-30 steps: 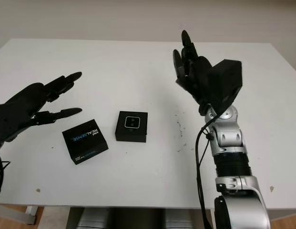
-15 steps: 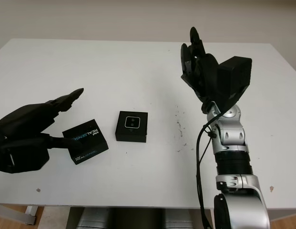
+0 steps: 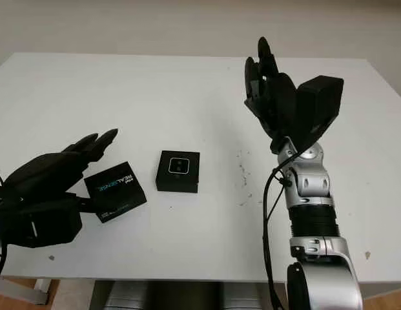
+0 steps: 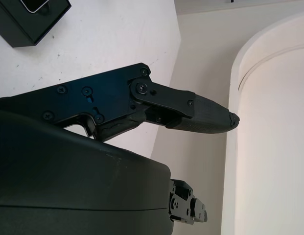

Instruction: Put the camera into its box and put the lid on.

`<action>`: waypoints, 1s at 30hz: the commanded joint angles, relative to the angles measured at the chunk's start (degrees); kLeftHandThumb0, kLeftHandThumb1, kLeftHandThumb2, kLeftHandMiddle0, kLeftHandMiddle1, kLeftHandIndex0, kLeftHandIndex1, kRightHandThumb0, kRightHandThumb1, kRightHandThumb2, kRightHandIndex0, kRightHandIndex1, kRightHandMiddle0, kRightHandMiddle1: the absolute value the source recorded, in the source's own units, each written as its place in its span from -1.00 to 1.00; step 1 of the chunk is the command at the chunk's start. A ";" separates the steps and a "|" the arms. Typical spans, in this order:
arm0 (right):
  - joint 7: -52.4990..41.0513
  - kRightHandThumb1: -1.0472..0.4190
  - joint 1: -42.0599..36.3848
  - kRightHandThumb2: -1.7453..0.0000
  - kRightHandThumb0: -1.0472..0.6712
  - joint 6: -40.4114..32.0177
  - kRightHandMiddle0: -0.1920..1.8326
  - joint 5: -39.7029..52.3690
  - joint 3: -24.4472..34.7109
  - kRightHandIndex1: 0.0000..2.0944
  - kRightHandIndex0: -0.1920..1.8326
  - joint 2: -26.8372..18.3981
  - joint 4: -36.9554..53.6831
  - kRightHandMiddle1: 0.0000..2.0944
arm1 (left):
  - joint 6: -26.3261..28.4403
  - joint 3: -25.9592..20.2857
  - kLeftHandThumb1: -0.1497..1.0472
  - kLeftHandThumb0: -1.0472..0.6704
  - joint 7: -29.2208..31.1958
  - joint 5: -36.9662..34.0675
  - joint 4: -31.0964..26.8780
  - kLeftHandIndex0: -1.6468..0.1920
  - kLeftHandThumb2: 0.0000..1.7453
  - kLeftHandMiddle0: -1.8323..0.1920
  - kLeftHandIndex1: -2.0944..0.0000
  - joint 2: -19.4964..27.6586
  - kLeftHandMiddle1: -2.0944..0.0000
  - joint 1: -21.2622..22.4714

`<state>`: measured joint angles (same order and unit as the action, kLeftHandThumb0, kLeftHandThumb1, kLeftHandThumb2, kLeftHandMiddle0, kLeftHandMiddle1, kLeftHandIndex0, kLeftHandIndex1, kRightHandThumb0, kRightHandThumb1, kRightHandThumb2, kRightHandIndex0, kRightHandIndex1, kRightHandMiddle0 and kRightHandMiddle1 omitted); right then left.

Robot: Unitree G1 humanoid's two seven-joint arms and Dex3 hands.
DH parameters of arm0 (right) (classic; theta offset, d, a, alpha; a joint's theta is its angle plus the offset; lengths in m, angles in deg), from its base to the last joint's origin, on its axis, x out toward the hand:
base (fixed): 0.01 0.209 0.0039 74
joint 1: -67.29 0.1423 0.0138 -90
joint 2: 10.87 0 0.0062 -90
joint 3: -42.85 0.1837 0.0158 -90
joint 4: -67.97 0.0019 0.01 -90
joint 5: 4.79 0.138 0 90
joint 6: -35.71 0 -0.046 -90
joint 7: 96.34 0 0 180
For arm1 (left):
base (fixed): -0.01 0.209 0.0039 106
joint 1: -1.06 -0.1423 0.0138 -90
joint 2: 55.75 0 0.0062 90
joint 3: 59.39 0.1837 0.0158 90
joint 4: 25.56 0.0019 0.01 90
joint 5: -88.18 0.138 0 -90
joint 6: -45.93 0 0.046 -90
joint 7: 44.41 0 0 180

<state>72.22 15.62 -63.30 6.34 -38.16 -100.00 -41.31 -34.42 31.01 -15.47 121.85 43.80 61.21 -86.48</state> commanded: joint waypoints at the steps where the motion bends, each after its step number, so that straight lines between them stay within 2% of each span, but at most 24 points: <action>1: 0.16 -1.00 0.35 0.23 -0.55 -0.34 -0.99 -0.01 0.19 -0.99 -1.00 0.17 1.54 -0.99 | 0.30 0.21 1.00 -0.87 0.77 -0.63 -1.13 1.00 -0.87 1.00 0.99 -0.31 0.96 -0.69; 8: 0.59 -1.00 0.24 0.24 -0.54 -0.87 -0.99 -0.52 0.02 -0.98 -0.99 -0.06 1.57 -0.97 | 1.44 -0.92 1.00 -0.94 3.22 -3.23 -4.72 0.99 -0.88 0.98 0.97 -0.35 0.95 -2.38; 13: -0.36 -1.00 0.39 0.24 -0.54 -0.95 -0.99 -0.78 -0.41 -0.97 -0.99 -0.43 1.03 -0.96 | 1.57 0.34 0.99 -0.89 2.65 -1.50 -4.84 1.00 -0.92 1.00 0.99 -0.43 0.96 -2.54; 19: 0.01 -1.00 0.39 0.25 -0.53 -1.43 -0.96 -0.87 -0.21 -0.95 -0.96 -0.10 1.17 -0.95 | -0.79 1.72 0.97 -0.83 -1.85 2.10 -2.19 1.00 -0.94 0.99 0.99 -1.56 0.95 -3.00; 25: -1.04 -1.00 0.19 0.24 -0.55 -0.83 -0.96 -1.30 -0.69 -0.95 -0.97 -0.45 1.07 -0.95 | -4.69 2.52 0.87 -0.67 -8.12 4.96 1.62 0.96 -0.95 0.96 0.95 -2.80 0.94 -3.32; 30: -1.45 -1.00 0.06 0.23 -0.55 -0.82 -0.96 -1.55 -0.62 -0.95 -0.97 -0.26 1.36 -0.95 | -6.15 2.25 0.83 -0.54 -8.59 4.85 2.69 0.91 -0.95 0.93 0.93 -2.82 0.94 -3.21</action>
<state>70.85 15.62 -64.41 4.93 -38.67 -100.05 -41.16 -40.16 33.14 -23.77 126.66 46.15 58.44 -89.25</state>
